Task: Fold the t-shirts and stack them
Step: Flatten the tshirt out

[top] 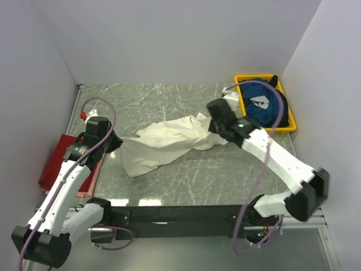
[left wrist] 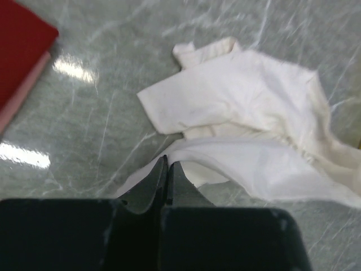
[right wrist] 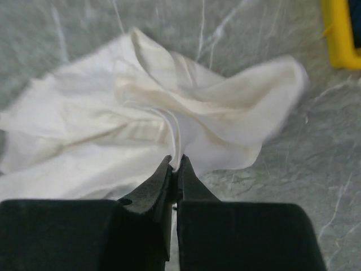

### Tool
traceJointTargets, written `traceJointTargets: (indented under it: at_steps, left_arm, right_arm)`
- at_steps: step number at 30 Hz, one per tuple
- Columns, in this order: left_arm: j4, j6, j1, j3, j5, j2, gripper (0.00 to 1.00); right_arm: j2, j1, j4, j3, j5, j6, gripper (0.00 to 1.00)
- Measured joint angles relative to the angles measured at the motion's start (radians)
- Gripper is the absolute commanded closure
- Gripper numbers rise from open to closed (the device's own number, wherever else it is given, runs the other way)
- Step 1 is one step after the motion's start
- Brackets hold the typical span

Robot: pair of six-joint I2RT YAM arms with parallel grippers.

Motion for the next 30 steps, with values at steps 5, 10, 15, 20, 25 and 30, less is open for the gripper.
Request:
traceJointTargets:
  at_steps: [5,10,15,20,25,30]
  left_arm:
    - [-0.041,0.035,0.000,0.191,-0.080,-0.013,0.99]
    - [-0.066,0.074,0.000,0.419,-0.125,-0.008,0.99]
    - [-0.083,0.093,-0.003,0.593,-0.126,-0.008,0.99]
    - [-0.095,0.100,-0.011,0.746,-0.093,-0.002,0.99]
    - [-0.088,0.105,-0.018,0.877,-0.071,0.023,0.99]
    - [-0.031,0.137,-0.017,0.914,-0.098,0.067,0.99]
  right_arm:
    - [-0.193,-0.074,-0.033,0.090,-0.001,-0.004,1.00]
    - [-0.313,-0.118,-0.068,0.203,-0.005,-0.019,1.00]
    - [-0.432,-0.124,-0.075,0.309,-0.009,-0.040,1.00]
    - [-0.497,-0.124,-0.071,0.455,-0.029,-0.069,1.00]
    - [-0.508,-0.124,-0.043,0.566,-0.069,-0.107,1.00]
    - [-0.463,-0.124,0.032,0.558,-0.079,-0.165,1.00]
